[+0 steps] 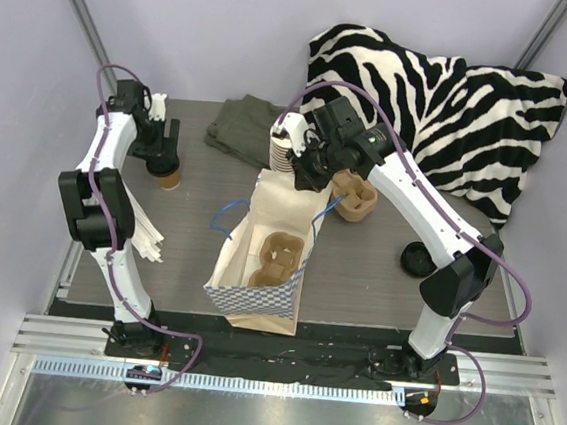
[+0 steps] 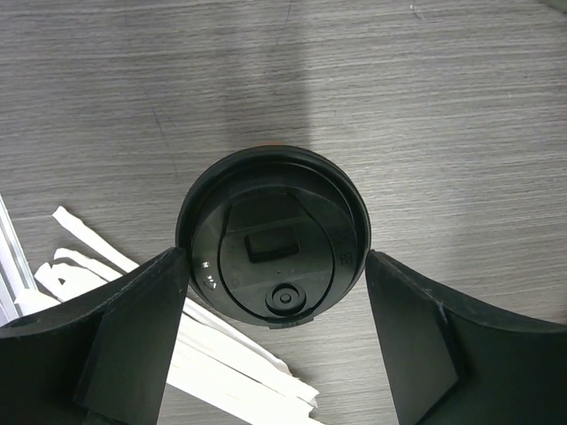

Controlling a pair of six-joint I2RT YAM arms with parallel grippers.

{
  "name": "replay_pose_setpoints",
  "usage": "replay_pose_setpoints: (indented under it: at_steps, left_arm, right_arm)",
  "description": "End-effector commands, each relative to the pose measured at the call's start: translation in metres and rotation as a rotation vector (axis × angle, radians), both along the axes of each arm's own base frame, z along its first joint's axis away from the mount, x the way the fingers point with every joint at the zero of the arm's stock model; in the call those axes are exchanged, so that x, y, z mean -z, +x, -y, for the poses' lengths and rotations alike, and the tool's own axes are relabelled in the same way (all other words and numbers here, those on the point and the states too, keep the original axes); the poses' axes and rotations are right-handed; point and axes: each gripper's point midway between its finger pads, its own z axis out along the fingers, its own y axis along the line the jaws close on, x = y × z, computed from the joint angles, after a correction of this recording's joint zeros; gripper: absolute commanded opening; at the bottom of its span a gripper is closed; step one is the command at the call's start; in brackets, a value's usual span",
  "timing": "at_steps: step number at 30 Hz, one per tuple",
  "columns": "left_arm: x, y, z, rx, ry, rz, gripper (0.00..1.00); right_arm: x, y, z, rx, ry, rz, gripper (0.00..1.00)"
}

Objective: Pack the takeout coffee

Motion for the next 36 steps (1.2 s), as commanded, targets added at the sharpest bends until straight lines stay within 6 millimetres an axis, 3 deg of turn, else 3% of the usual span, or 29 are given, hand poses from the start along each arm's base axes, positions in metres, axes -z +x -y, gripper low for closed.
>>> replay_pose_setpoints:
  at_steps: [1, 15, 19, 22, 25, 31, 34, 36]
  left_arm:
    - [-0.004, 0.014, -0.003, 0.009, 0.021, 0.039, 0.84]
    - [0.008, 0.010, -0.005, 0.013, 0.034, 0.009, 0.80]
    - [-0.001, 0.009, 0.000, 0.030, 0.023, 0.024, 0.67]
    - [-0.019, 0.006, 0.007, 0.064, 0.031, 0.050, 0.51]
    - [-0.039, 0.001, 0.009, 0.090, 0.072, 0.082, 0.44]
    - [-0.075, -0.023, 0.020, 0.179, 0.060, 0.083, 0.38]
    - [-0.105, -0.035, 0.028, 0.216, 0.049, 0.135, 0.37]
    - [-0.136, -0.041, 0.033, 0.230, 0.044, 0.194, 0.36]
  right_arm:
    - [0.001, -0.003, 0.000, -0.009, -0.017, -0.011, 0.01]
    - [0.004, -0.002, 0.000, -0.011, -0.023, -0.014, 0.01]
    - [0.002, -0.002, 0.001, -0.011, -0.021, -0.012, 0.01]
    - [0.000, -0.003, 0.001, -0.013, -0.014, -0.006, 0.01]
    - [0.002, -0.005, 0.002, -0.016, -0.018, -0.011, 0.01]
    - [0.000, -0.007, 0.003, -0.019, -0.015, -0.006, 0.01]
    - [0.000, -0.009, 0.005, -0.022, -0.020, -0.002, 0.01]
    - [-0.003, -0.010, 0.007, -0.023, -0.016, 0.008, 0.01]
